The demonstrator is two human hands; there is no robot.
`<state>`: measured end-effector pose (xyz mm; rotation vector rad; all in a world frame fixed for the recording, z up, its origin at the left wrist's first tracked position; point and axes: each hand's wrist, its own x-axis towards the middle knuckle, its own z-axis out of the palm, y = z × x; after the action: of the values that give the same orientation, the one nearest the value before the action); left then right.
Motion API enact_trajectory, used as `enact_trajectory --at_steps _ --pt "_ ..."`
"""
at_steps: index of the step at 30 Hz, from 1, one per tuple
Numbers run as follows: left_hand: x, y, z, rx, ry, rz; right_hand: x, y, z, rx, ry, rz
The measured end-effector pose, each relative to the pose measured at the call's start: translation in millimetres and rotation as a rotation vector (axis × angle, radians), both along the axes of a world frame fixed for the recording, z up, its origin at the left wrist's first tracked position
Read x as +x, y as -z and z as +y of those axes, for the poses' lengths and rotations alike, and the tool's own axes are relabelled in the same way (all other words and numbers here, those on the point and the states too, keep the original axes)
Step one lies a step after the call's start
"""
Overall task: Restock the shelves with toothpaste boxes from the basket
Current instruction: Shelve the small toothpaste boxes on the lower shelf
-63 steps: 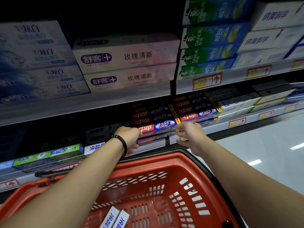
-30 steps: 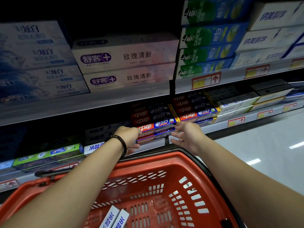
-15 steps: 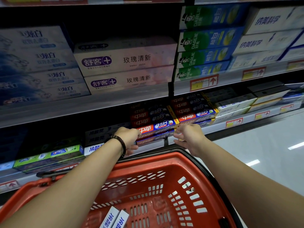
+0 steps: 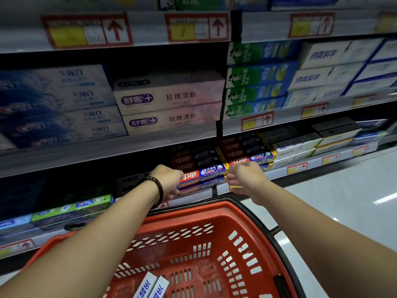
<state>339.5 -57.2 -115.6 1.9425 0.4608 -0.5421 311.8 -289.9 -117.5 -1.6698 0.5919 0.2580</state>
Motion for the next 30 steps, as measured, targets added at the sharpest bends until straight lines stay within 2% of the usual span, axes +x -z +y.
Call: enact_trajectory --at_steps 6,19,24,30 --pt "-17 -28 2 -0.073 0.083 -0.091 -14 -25 5 -0.037 -0.049 -0.040" --pt "-81 -86 22 0.024 0.166 -0.221 -67 -59 19 -0.160 -0.015 -0.098" --pt "-106 -95 38 0.095 0.173 -0.233 -89 -78 25 -0.161 0.051 -0.119" --pt "-133 -110 58 0.137 0.179 -0.216 -118 -99 41 -0.083 0.006 -0.114"
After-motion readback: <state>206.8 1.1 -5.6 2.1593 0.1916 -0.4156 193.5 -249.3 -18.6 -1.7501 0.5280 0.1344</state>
